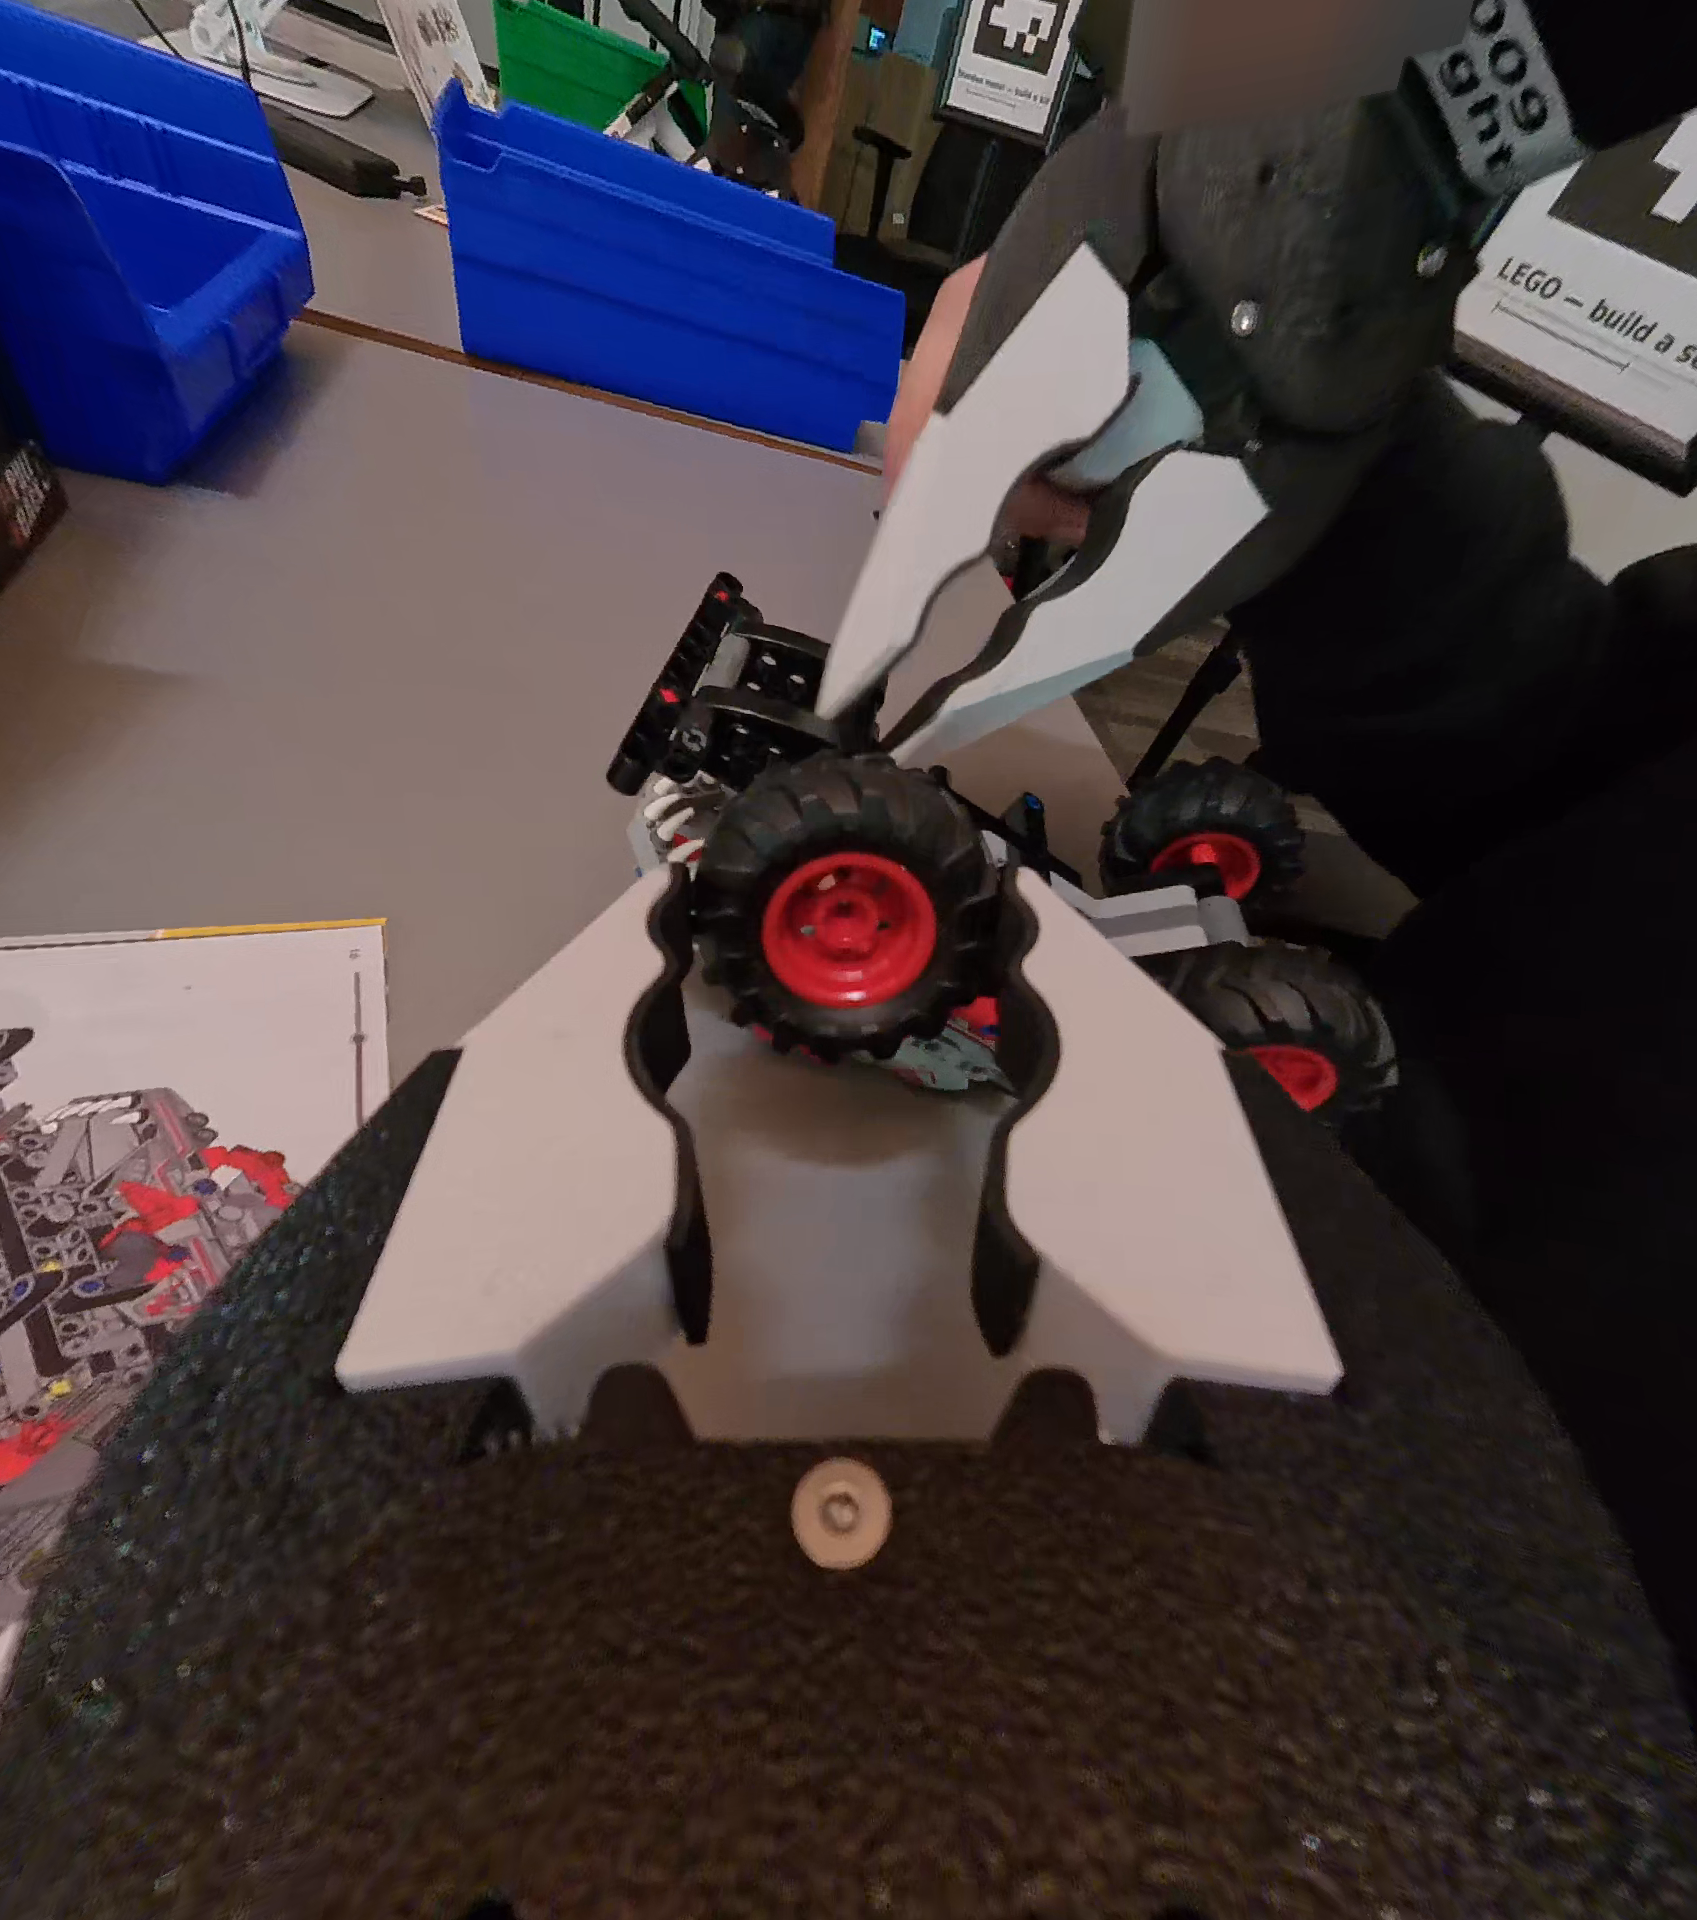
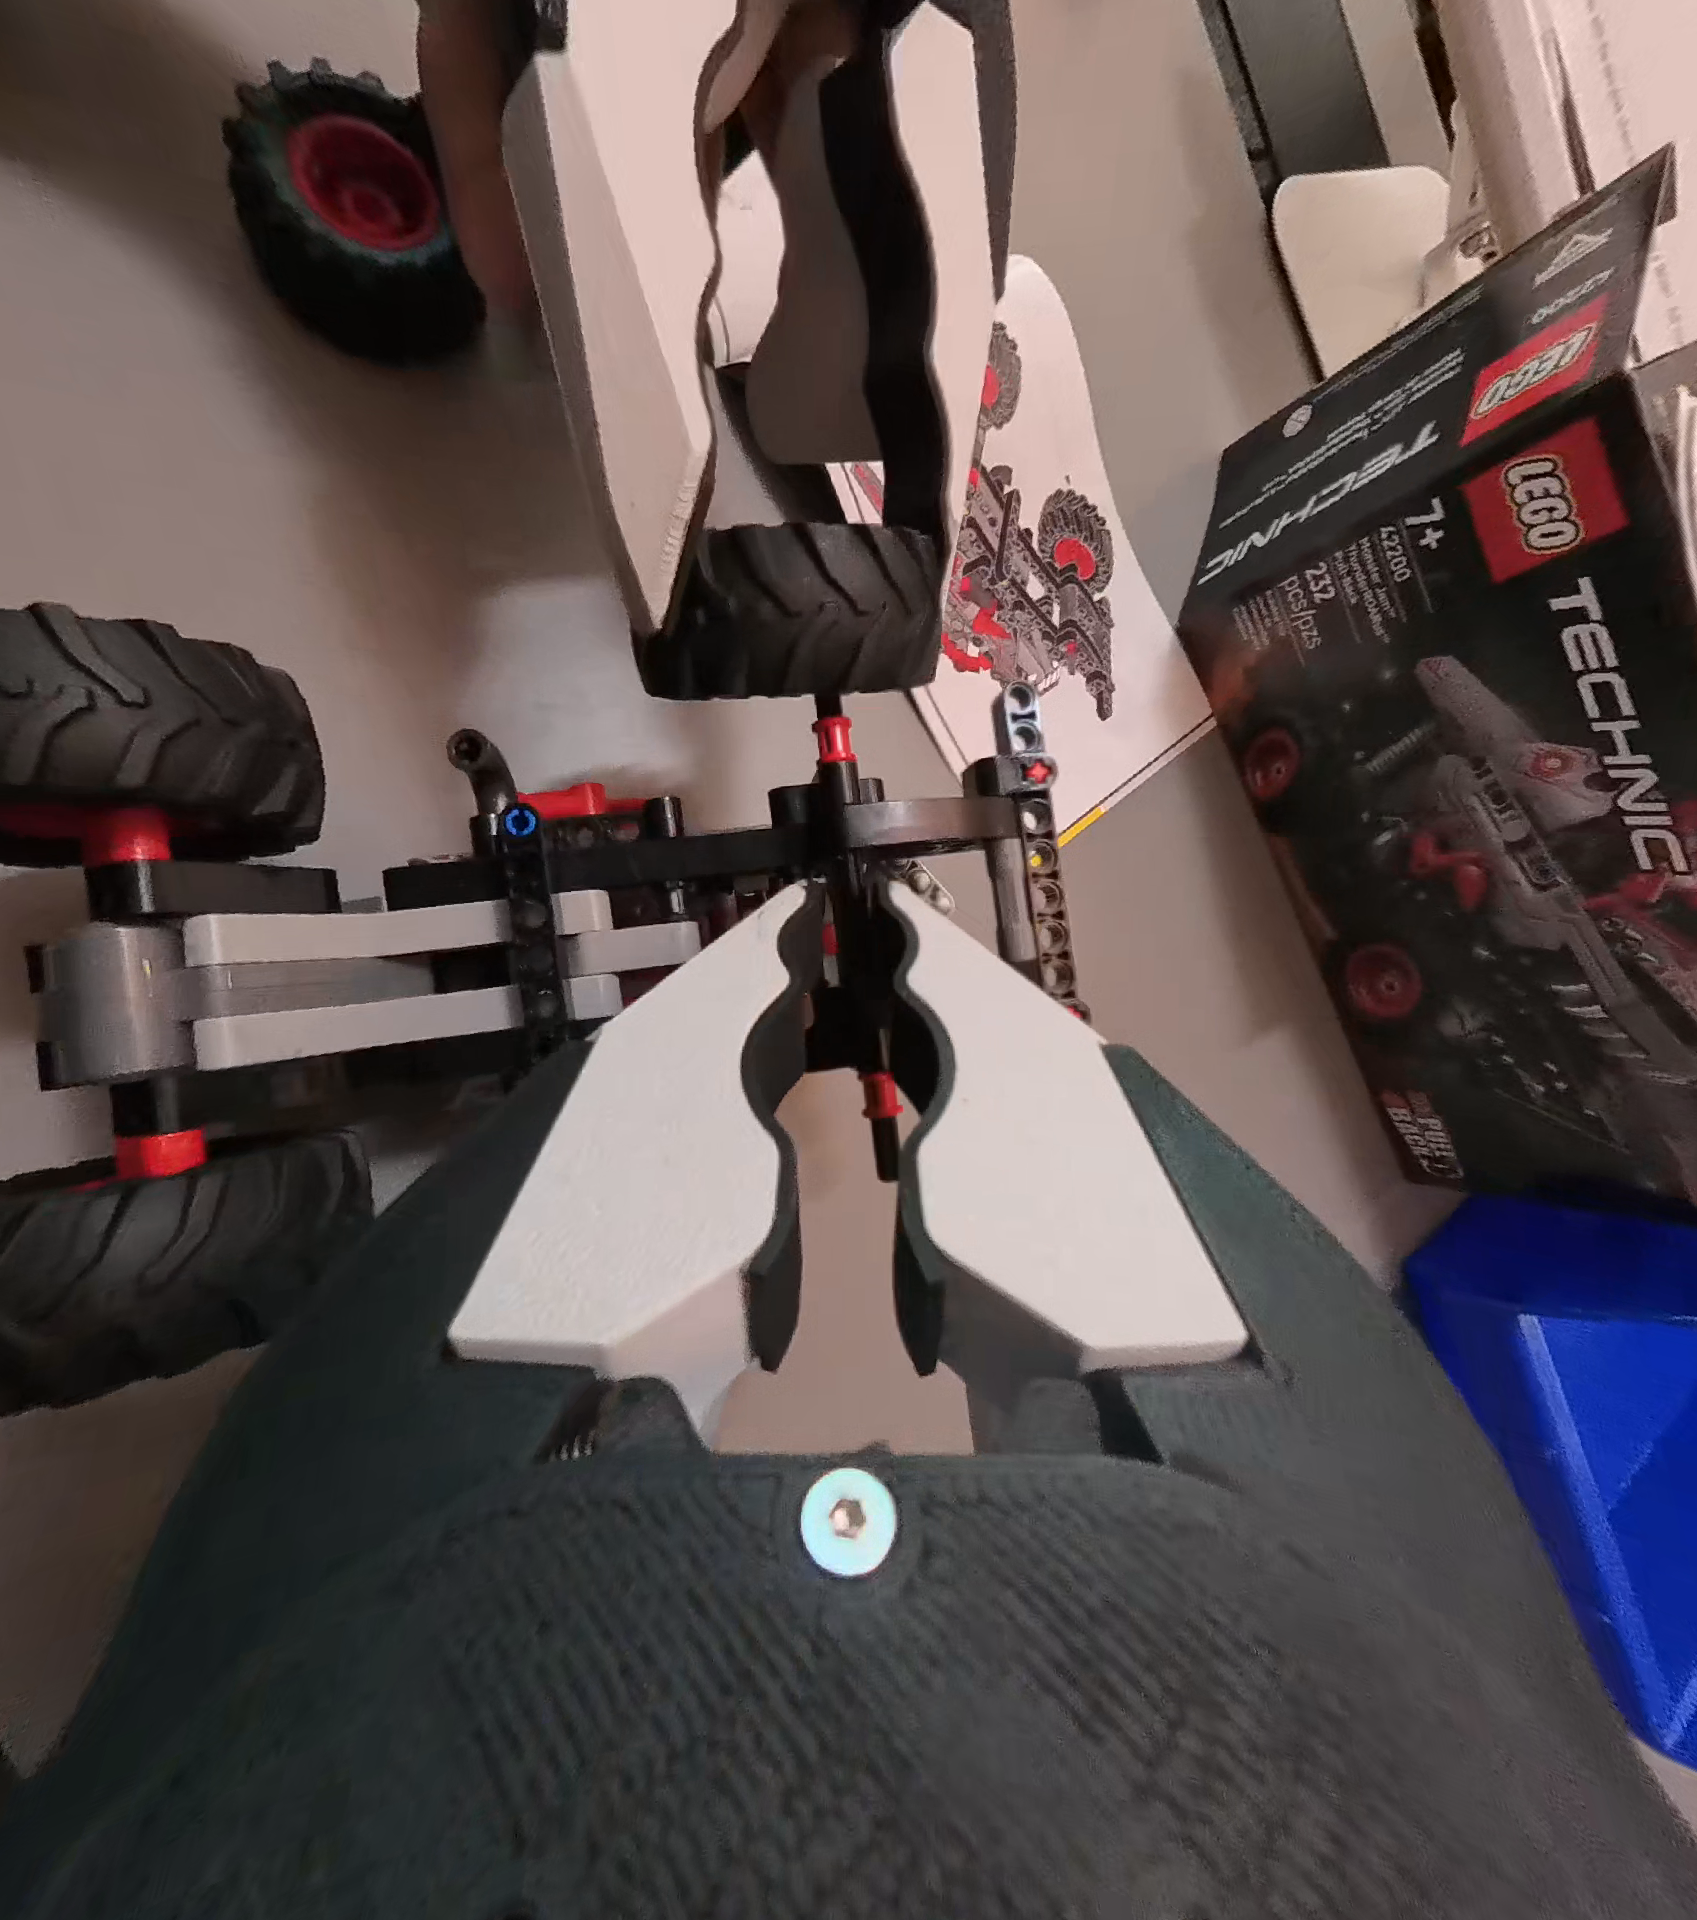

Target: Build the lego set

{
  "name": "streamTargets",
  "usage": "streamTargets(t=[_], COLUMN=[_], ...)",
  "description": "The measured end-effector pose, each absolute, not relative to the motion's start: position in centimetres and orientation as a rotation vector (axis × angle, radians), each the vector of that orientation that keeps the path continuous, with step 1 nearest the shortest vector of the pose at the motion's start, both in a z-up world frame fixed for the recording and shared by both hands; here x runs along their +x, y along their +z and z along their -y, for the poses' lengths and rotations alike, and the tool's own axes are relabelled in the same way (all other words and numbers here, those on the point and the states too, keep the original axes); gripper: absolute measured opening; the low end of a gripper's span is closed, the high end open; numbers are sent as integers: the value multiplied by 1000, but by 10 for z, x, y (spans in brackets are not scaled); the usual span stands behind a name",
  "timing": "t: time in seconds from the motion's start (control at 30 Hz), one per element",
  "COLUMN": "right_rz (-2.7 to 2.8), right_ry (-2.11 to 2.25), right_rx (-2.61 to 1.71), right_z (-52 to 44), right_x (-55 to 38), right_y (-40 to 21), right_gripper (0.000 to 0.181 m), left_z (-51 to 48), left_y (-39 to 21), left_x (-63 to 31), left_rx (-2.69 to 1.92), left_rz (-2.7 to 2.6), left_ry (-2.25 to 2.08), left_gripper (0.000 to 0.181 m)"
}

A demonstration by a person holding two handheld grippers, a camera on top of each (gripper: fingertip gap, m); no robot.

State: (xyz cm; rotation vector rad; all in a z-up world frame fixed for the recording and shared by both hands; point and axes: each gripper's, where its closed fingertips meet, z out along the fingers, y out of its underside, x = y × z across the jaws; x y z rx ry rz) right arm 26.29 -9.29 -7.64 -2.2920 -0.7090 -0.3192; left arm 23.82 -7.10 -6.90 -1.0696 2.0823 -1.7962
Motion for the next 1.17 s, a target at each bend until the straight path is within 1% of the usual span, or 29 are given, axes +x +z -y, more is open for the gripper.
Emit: streamTargets(t=[0.03,0.23,0.5,0.73,1.0,1.17], right_rz=[713,747,734,720,637,659], right_ry=[-333,-385,-432,-451,-434,-390], right_rx=[-2291,-2225,-2215,-2154,-2121,-2068], right_z=[92,93,92,90,92,92], right_x=[265,263,264,264,271,264], right_y=[-78,-77,-78,-77,-80,-81], right_gripper=[7,6,7,8,8,8], left_z=[71,72,70,62,65,69], left_y=[-70,-69,-66,-53,-67,-70], left_x=[238,239,240,249,250,248], left_rx=[-1080,-1139,-1299,-1605,-2040,-2106], left_rz=[-2083,-2089,-2024,-1740,-1587,-1466], left_ry=[-1806,-1888,-2139,-2391,-2449,-2530], left_gripper=[56,55,55,54,54,54])
